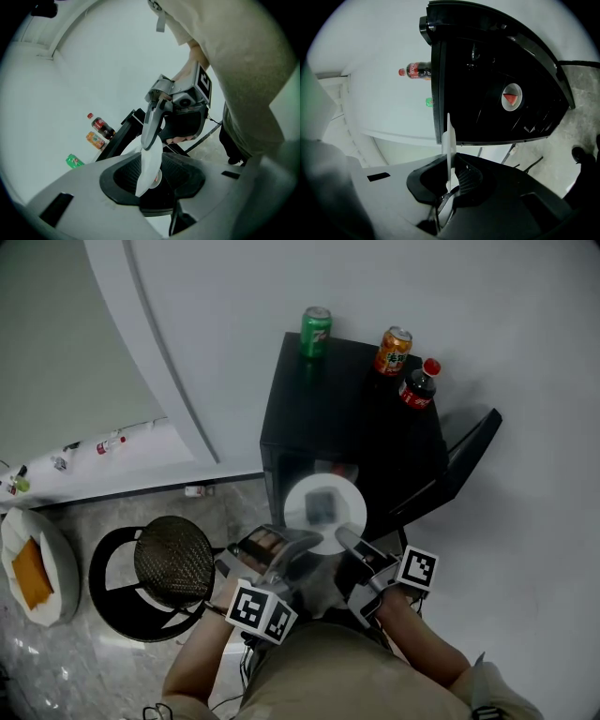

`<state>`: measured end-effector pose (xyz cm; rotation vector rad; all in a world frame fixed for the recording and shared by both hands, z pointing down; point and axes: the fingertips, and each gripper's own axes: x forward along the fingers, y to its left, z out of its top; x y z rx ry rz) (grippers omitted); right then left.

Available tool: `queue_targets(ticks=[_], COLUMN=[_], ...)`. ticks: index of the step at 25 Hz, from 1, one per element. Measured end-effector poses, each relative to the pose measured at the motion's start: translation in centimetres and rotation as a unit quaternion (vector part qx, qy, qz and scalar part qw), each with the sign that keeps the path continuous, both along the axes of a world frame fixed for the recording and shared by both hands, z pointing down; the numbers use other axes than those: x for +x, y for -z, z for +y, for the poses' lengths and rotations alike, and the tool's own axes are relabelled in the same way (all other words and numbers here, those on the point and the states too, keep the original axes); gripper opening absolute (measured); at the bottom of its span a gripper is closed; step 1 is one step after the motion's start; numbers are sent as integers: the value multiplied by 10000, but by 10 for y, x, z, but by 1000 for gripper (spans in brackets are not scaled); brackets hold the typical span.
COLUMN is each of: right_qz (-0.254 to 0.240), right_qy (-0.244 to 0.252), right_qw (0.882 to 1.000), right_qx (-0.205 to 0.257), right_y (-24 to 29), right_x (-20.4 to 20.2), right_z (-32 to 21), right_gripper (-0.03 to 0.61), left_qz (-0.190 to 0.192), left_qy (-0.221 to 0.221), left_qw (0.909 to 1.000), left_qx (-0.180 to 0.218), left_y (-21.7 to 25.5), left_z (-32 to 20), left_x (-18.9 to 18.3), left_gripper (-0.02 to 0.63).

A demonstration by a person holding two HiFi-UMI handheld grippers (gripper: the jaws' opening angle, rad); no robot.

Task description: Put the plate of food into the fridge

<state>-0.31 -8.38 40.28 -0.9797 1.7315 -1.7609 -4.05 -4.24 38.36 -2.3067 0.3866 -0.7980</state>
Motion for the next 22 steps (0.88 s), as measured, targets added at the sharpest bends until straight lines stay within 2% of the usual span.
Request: queue_targets(ticks=[10,15,22], right_qz=[-87,-34,-107], right_qy=[75,170,273], right_qw=[9999,9998,9995], right_qx=[-76,-61,-132], right_y=[-11,-16,-29], right_x=[28,44,64], right_z=[15,25,46], right_gripper=[34,34,34], left_qz=[-116,36,48], left_qy=[200,426,673], left_qw=[9996,9986,9964], left_qx=[-141,-307,-516], left_y=[-7,-7,-13], left_z=[17,31,48], left_x=[21,30,41], left_gripper=[120,120,120])
